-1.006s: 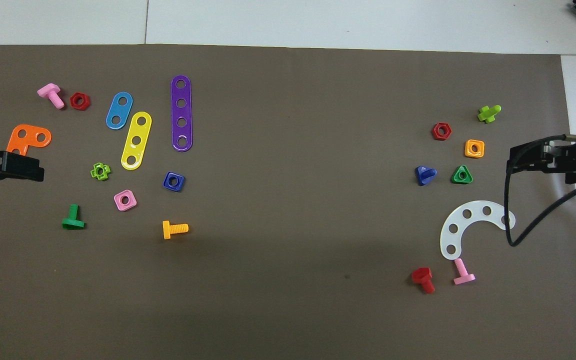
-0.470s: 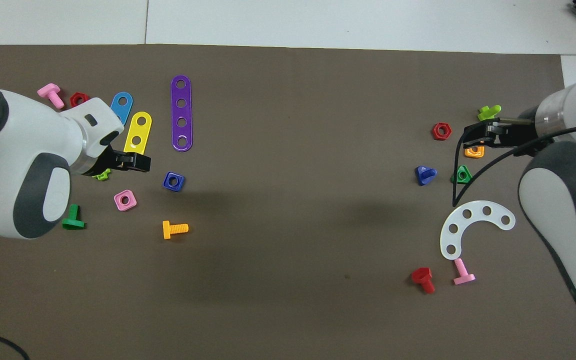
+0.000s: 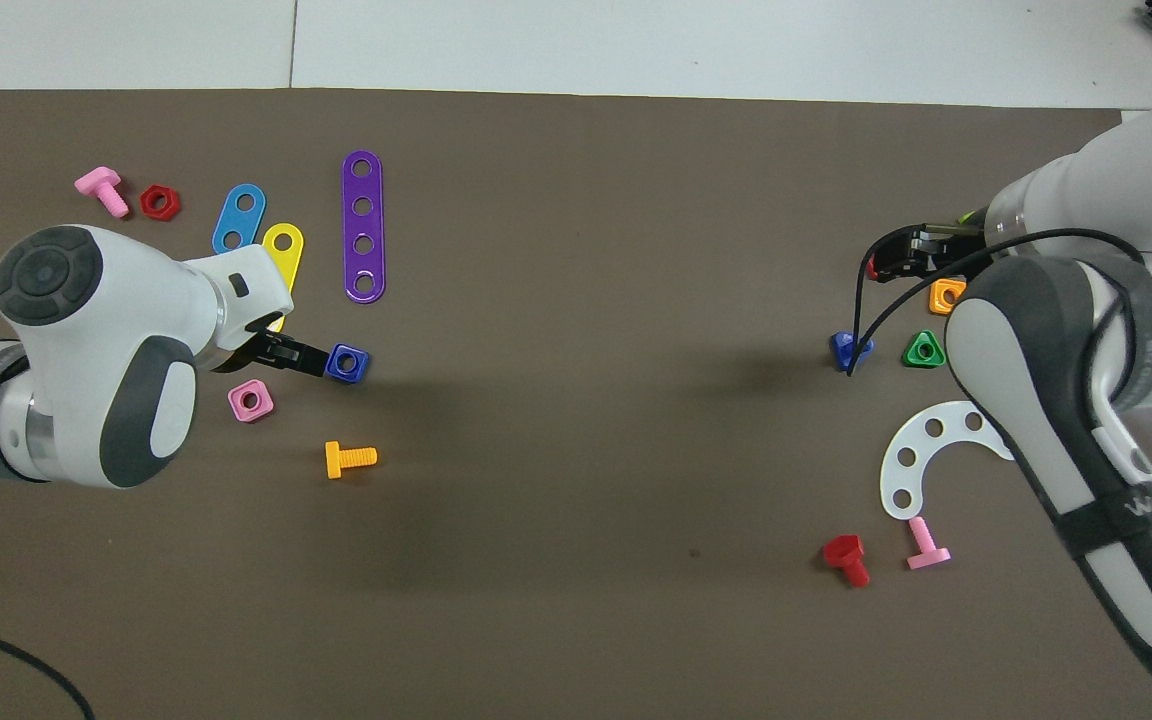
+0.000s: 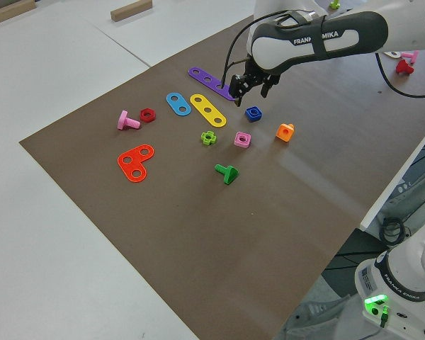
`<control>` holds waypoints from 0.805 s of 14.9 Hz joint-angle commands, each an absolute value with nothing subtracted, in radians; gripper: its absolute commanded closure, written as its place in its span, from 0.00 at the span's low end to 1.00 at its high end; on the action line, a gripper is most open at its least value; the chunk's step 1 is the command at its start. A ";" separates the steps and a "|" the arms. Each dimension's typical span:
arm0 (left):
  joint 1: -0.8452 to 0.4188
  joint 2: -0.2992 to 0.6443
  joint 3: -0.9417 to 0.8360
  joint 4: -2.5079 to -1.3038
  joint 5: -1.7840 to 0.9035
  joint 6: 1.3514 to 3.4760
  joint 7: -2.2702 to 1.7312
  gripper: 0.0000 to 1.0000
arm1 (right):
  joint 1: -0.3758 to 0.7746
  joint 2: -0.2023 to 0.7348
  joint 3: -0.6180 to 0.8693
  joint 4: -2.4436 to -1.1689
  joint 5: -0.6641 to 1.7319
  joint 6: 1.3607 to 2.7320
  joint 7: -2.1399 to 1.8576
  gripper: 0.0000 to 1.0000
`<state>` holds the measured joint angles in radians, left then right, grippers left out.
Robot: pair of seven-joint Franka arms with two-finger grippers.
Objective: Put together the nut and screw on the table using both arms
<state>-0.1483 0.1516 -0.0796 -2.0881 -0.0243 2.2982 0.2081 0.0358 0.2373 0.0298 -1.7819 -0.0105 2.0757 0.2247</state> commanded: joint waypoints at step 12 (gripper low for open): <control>-0.218 0.245 -0.066 -2.160 -0.034 2.490 0.229 0.26 | 0.052 0.259 0.034 -2.040 0.012 2.364 0.161 0.12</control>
<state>-0.2050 0.2514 -0.0785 -2.1471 -0.0243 2.4699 0.2102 0.0550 0.2721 0.0301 -2.0080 -0.0105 2.3263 0.2037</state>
